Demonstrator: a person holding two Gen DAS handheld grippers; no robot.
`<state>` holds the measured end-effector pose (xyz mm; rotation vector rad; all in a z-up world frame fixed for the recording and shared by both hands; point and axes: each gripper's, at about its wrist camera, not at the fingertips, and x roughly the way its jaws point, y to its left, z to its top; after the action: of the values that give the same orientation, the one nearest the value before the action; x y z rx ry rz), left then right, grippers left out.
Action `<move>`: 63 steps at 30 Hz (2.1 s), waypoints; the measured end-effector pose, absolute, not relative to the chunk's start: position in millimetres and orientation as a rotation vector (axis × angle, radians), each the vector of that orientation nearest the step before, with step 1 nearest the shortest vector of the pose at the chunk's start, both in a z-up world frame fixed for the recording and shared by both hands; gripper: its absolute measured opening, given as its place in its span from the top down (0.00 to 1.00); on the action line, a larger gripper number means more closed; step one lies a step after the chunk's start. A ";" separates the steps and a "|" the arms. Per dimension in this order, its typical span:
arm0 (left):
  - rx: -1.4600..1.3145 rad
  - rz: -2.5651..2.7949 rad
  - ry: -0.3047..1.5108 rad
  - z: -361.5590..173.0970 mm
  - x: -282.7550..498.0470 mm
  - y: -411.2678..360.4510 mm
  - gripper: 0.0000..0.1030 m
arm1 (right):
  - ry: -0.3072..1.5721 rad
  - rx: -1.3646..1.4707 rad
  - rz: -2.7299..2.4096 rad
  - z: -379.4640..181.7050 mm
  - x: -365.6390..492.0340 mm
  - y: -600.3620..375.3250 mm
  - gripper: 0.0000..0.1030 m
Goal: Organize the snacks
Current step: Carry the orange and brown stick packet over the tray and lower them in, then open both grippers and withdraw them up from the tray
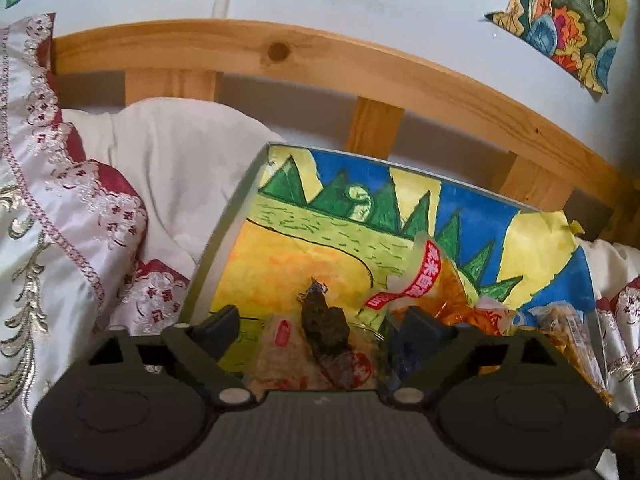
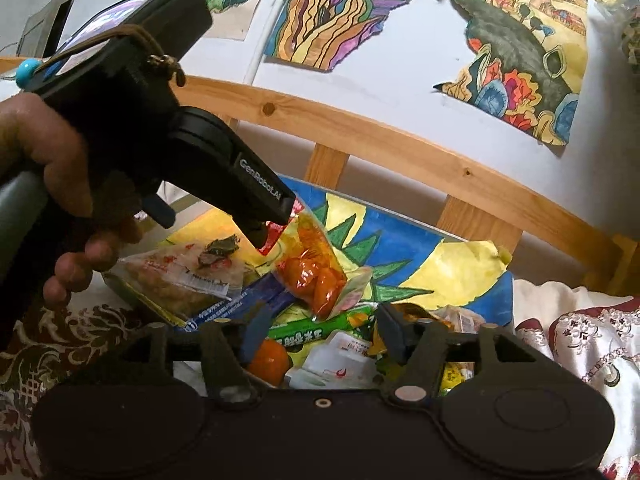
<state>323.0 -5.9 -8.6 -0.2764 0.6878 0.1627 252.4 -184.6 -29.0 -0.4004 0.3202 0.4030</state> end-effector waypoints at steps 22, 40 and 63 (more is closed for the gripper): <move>-0.271 0.223 0.569 23.5 258.4 21.7 0.01 | 0.209 -0.317 0.340 4.7 233.9 -194.4 0.01; -0.252 0.249 0.557 32.8 213.5 22.2 0.01 | 0.223 -0.225 0.318 22.1 212.2 -201.5 0.01; -0.211 0.271 0.487 36.4 183.1 3.5 0.01 | 0.234 -0.144 0.278 31.2 204.3 -215.2 0.01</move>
<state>183.1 3.5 36.4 -0.2108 0.4867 0.2712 204.3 -215.2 31.2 -0.1444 0.2336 0.2776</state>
